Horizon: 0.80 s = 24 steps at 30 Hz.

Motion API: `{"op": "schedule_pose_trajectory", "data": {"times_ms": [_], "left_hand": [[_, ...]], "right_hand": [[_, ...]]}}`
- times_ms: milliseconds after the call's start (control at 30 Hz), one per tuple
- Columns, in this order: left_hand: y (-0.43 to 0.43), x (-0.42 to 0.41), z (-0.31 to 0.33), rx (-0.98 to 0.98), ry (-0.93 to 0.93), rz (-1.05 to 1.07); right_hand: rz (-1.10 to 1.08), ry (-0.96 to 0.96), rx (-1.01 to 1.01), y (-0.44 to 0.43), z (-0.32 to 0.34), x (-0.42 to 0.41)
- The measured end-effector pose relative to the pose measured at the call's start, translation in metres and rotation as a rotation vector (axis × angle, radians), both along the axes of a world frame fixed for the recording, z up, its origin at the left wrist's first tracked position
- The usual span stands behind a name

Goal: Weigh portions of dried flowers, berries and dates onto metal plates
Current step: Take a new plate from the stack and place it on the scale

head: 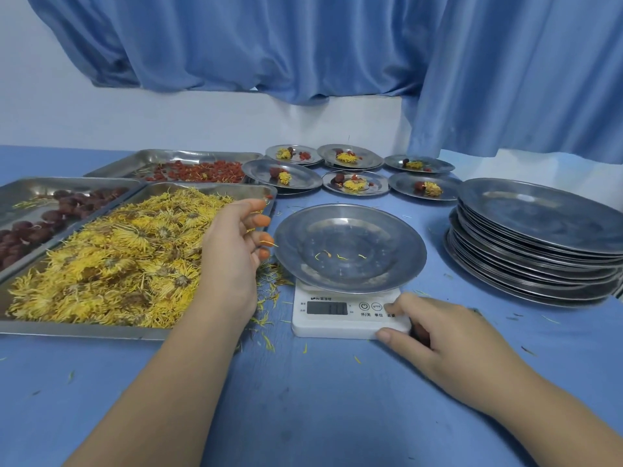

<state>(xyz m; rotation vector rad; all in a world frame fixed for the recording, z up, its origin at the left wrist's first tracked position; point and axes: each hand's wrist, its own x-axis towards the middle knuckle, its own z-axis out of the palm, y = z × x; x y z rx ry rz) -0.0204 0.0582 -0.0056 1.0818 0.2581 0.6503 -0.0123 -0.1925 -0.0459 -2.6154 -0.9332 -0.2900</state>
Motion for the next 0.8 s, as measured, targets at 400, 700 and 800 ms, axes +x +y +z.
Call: {"op": "schedule_pose_trajectory", "data": {"times_ms": [400,700,800], "left_hand": [[0.0,0.003,-0.004,0.222,-0.017,0.022],[-0.005,-0.011,-0.003,0.544,0.028,0.065],[0.02,-0.023,0.009,0.758,0.126,0.057]], "right_hand": [[-0.301,-0.066,0.093,0.002,0.005,0.008],[-0.182,-0.345,0.166,0.002,0.009,0.001],[0.029,-0.582,0.182,0.008,0.018,0.003]]}}
